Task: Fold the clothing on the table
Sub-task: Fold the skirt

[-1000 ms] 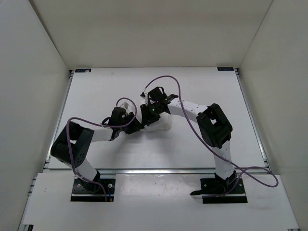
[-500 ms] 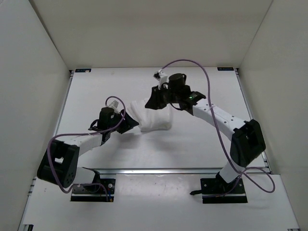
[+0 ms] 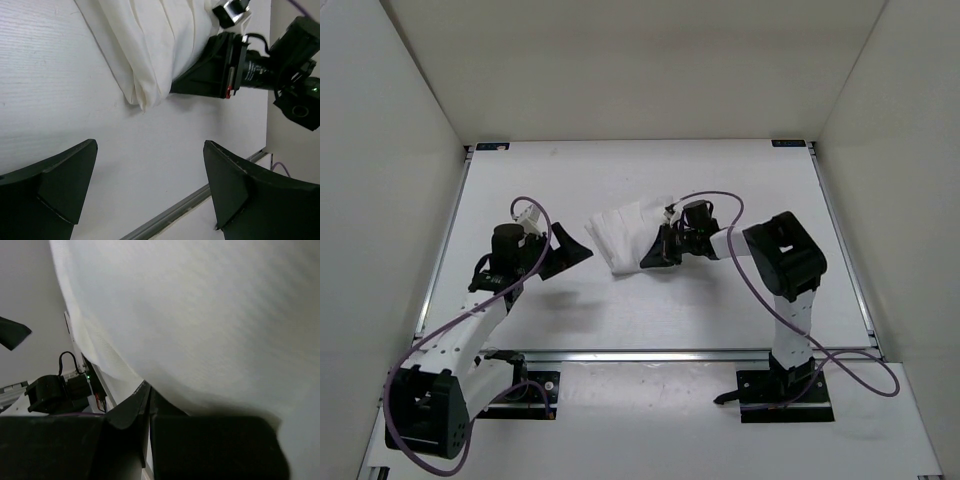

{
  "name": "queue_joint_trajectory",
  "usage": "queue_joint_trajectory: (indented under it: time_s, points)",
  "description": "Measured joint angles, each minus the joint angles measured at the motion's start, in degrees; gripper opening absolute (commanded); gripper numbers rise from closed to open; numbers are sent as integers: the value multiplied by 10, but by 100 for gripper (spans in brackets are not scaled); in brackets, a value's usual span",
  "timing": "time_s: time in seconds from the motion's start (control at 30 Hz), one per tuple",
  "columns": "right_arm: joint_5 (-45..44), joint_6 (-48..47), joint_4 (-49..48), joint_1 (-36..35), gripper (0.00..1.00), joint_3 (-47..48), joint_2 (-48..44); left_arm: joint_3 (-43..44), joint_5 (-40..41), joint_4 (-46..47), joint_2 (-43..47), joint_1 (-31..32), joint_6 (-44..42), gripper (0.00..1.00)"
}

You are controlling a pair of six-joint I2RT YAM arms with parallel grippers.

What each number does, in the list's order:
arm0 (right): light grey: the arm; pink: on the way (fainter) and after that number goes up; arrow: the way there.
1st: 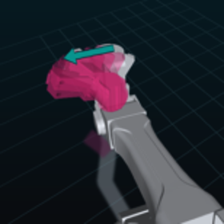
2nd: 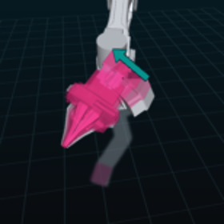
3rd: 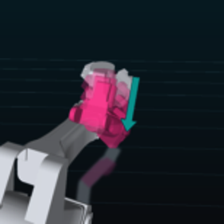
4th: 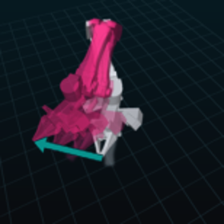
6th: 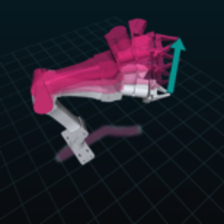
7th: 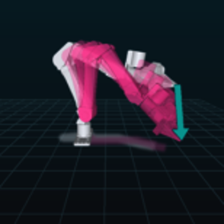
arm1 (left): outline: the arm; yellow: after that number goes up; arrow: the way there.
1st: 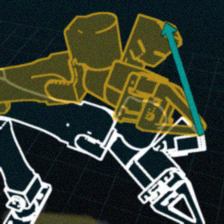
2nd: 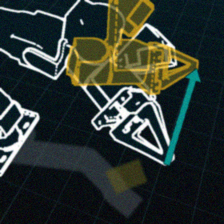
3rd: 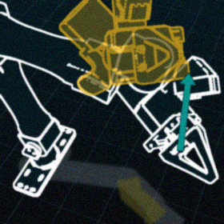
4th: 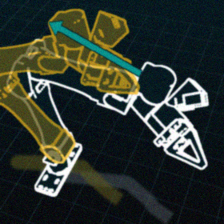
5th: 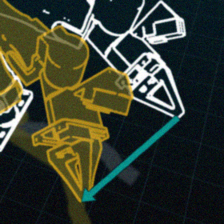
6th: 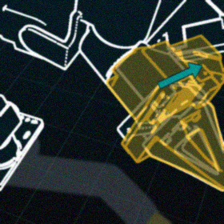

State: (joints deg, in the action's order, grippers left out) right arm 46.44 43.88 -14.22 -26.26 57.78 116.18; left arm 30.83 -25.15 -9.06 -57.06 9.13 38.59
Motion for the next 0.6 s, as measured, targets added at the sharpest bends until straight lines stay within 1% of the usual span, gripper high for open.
queue_joint_trajectory:
  time_s: [0.1,0.17,0.2,0.27,0.33,0.43,0.5,0.6]
  points:
    - [-13,-10,22,-9,0,28,-14,5,-4,-34,12,-3,-19,99]
    - [-28,-26,39,-12,0,46,-40,14,-4,-65,10,-3,-33,99]
    - [-39,-38,51,-14,3,50,-66,20,-4,-80,9,-2,-41,99]
    - [-72,-61,84,-17,9,49,-144,33,-1,-108,6,3,-57,99]
    - [-116,-94,108,-19,16,49,-242,43,4,-131,8,11,-75,99]
    - [-164,-143,129,-13,20,47,-382,50,16,-169,22,15,-102,98]
    - [-179,-169,140,2,21,37,-439,53,26,-193,34,15,-118,98]
    - [-200,-202,170,27,26,13,-477,61,43,-219,46,21,-143,98]
